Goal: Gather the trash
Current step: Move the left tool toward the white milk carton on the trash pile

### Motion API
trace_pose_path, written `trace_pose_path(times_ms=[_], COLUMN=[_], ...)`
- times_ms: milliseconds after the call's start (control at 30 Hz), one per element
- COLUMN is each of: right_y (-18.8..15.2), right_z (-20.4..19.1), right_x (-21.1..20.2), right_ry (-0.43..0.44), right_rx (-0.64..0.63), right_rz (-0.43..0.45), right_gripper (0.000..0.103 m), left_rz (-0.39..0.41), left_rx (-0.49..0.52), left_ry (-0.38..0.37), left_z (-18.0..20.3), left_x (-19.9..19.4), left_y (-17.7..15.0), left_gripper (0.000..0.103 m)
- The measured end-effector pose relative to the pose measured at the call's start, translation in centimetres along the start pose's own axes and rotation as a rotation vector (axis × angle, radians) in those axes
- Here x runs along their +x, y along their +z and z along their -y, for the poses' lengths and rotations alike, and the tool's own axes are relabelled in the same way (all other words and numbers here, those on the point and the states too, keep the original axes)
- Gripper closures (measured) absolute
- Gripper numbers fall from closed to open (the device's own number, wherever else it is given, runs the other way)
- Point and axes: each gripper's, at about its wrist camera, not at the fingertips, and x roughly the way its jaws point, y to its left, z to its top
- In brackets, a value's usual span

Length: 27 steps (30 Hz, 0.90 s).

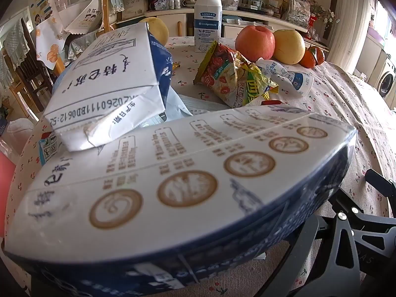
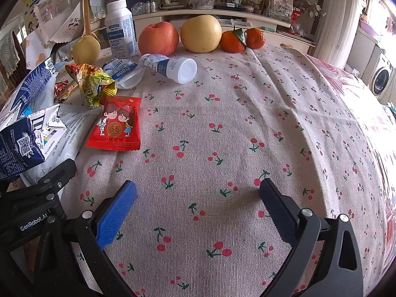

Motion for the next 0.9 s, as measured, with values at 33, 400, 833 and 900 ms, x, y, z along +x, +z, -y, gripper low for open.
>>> trace_pose_path(times_ms=[33, 400, 833, 900], right_y=[0.0, 0.0, -1.2, -1.6], right_z=[0.0, -0.1, 0.0, 0.2], right_x=[0.0, 0.0, -1.3, -2.2], right_ry=[0.0, -0.001, -0.074, -0.093], right_rx=[0.0, 0.0, 0.068, 0.088], right_rz=[0.0, 0.0, 0.01, 0.048], right_gripper=[0.005, 0.005, 0.005, 0.005], left_rz=[0.0, 0.0, 0.016, 0.027], left_rx=[0.0, 0.001, 0.005, -0.014], left_ry=[0.0, 0.0, -0.056, -0.084], left_z=[0.0, 0.0, -1.5, -2.1], left_x=[0.0, 0.0, -0.9, -1.4], left_y=[0.0, 0.0, -0.6, -0.9], left_gripper=[0.003, 0.003, 0.003, 0.003])
